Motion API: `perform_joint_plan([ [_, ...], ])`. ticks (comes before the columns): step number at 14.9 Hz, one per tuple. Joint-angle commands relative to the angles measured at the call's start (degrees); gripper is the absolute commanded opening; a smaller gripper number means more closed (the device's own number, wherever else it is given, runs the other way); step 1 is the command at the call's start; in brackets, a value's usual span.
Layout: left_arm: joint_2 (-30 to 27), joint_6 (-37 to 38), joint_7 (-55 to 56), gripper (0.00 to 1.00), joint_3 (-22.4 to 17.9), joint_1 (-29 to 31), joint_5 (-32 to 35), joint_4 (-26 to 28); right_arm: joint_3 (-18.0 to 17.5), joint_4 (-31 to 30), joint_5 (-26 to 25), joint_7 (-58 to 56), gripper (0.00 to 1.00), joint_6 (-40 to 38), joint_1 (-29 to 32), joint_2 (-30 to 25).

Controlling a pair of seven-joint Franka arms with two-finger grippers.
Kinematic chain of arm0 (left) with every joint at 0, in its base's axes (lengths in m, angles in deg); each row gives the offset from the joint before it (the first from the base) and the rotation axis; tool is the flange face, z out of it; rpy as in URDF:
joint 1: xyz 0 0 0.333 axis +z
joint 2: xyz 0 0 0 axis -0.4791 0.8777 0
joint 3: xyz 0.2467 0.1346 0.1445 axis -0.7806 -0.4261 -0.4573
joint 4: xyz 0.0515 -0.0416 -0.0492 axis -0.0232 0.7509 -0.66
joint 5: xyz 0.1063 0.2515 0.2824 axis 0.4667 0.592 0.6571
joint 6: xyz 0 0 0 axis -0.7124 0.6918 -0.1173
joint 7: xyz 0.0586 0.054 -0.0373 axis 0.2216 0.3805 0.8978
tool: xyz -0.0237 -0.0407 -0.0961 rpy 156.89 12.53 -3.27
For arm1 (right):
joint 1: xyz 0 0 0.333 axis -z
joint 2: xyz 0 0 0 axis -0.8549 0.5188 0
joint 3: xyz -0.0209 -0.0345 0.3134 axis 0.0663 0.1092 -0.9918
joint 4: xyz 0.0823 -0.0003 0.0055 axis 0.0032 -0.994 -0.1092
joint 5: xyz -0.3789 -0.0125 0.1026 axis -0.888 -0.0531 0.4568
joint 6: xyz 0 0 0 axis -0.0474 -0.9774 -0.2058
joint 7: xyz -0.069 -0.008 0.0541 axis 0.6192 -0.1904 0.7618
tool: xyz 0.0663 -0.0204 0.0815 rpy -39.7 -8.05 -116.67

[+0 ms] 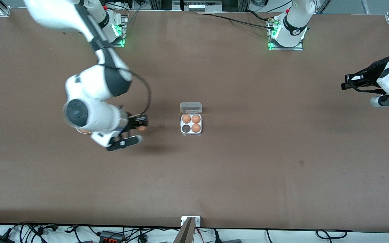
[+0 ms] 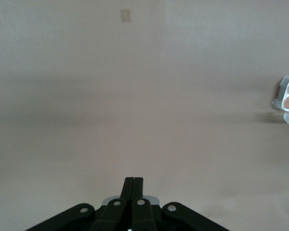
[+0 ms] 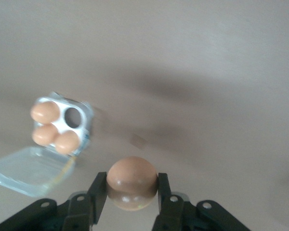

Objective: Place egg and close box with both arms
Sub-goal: 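Carry the egg to the egg box's empty slot with the right gripper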

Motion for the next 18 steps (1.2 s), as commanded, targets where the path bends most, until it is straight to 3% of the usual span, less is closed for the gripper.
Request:
perform_joint_plan([
  [1, -0.27, 1.61, -0.13, 0.01, 1.19, 0.18, -0.73, -1.17, 0.4, -0.72, -0.06, 5.0, 0.2, 5.37, -2.99, 1.05],
  [8, -0.45, 3.19, 7.42, 0.01, 5.24, -0.44, -0.46, -1.26, 0.4, -0.98, 0.2, 14.41, 0.2, 13.19, -9.67, 6.59],
  [14, -0.19, 3.02, 6.98, 0.06, 5.15, -0.61, -0.81, -2.4, 0.4, -0.98, 0.29, 18.47, 0.2, 16.72, -11.96, 10.11],
  [18, -0.1, 2.84, 7.07, 0.02, 5.15, -0.88, -0.81, -2.4, 0.4, -0.9, 0.38, 19.17, 0.2, 17.51, -12.58, 10.99],
])
